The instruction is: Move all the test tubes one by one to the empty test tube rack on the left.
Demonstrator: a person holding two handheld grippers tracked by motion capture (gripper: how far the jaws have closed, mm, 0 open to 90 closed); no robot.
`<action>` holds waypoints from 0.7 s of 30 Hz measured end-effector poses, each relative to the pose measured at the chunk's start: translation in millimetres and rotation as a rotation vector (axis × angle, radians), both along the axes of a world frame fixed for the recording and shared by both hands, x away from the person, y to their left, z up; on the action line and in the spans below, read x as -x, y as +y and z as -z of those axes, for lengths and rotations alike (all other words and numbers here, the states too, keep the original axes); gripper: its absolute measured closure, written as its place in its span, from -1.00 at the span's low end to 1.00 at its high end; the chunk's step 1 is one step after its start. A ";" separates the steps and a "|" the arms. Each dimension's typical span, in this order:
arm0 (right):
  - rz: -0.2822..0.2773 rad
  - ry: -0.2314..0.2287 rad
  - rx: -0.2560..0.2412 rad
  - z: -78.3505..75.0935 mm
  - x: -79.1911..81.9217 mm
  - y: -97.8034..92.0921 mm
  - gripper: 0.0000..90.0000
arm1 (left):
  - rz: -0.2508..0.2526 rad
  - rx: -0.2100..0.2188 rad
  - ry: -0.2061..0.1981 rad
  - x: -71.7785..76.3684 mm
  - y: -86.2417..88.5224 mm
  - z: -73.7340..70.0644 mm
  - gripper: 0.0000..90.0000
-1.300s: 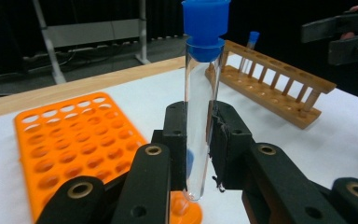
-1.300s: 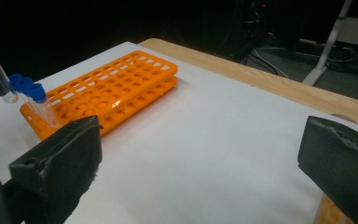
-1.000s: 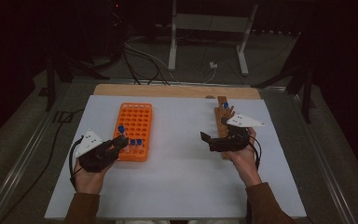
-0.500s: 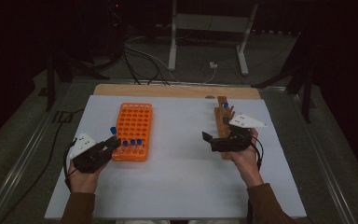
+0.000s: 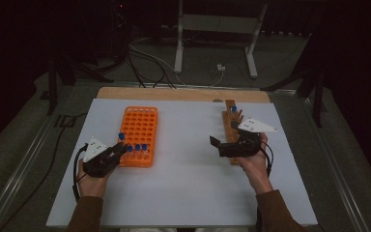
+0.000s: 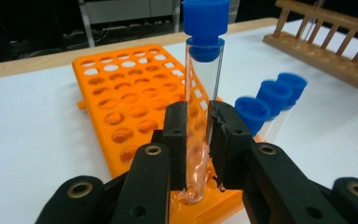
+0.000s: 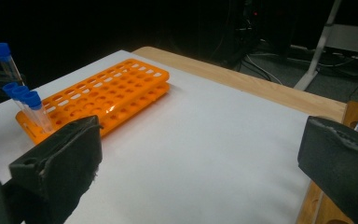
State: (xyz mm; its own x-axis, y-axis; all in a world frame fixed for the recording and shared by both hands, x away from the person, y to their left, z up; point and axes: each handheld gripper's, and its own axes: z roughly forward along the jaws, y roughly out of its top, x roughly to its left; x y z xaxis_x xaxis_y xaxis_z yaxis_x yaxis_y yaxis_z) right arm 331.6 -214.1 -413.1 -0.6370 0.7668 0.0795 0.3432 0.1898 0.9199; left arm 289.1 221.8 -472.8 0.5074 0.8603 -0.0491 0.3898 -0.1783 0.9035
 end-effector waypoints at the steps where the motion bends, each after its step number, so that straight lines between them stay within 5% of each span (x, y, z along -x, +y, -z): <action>1: 0.000 -0.001 0.000 -0.3 0.1 0.0 -1.00 | -0.003 -0.002 0.003 0.0 0.6 1.4 0.73; 7: 0.000 -0.001 -0.008 -0.7 0.5 -0.5 -1.00 | -0.010 0.003 0.016 0.1 3.1 6.6 0.73; 21: -0.010 0.016 -0.006 8.2 1.4 3.1 -1.00 | 0.001 -0.075 0.076 1.6 -1.7 14.7 0.74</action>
